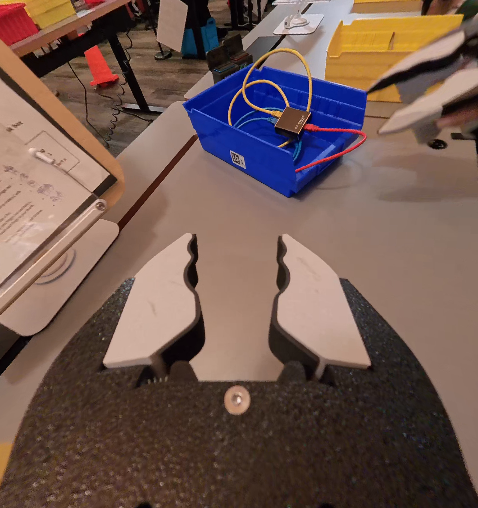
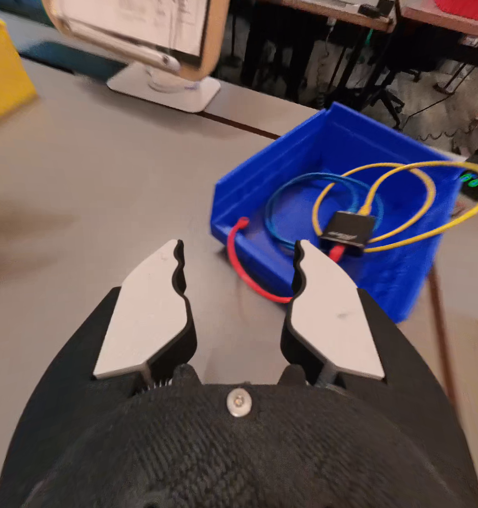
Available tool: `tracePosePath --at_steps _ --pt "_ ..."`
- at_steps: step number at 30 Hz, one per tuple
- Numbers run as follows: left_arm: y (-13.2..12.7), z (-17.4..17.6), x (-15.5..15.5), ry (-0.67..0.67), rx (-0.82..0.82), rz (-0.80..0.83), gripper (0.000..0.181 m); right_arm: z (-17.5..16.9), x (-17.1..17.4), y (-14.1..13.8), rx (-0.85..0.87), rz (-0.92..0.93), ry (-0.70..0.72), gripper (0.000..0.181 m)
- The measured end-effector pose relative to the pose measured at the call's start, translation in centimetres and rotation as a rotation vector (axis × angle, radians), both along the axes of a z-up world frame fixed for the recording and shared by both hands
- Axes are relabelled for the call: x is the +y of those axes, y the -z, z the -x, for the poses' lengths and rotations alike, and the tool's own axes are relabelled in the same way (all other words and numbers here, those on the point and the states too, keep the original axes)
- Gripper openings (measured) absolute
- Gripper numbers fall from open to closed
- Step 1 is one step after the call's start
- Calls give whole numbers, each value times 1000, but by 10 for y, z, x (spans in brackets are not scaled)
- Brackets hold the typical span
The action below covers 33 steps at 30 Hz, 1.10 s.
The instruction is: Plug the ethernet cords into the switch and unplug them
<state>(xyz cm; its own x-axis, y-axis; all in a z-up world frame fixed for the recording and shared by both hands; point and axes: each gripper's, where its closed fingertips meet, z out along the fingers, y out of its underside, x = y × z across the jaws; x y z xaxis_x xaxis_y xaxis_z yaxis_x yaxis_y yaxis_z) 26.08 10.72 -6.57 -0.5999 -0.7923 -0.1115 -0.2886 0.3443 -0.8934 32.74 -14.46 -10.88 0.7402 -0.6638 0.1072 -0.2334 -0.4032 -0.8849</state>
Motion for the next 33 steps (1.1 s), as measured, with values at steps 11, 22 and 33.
tracePosePath --at_steps 11,22,33 --pt "89 -80 -129 -159 -95 218 69 -6 -28 25 -178 1 314 76" --pt "106 -162 -170 -315 -159 60 17 -5 -30 15 -155 -114 264 75" --pt "104 1 -46 -491 -233 20 4 59 70 -37 -200 -250 -54 80"
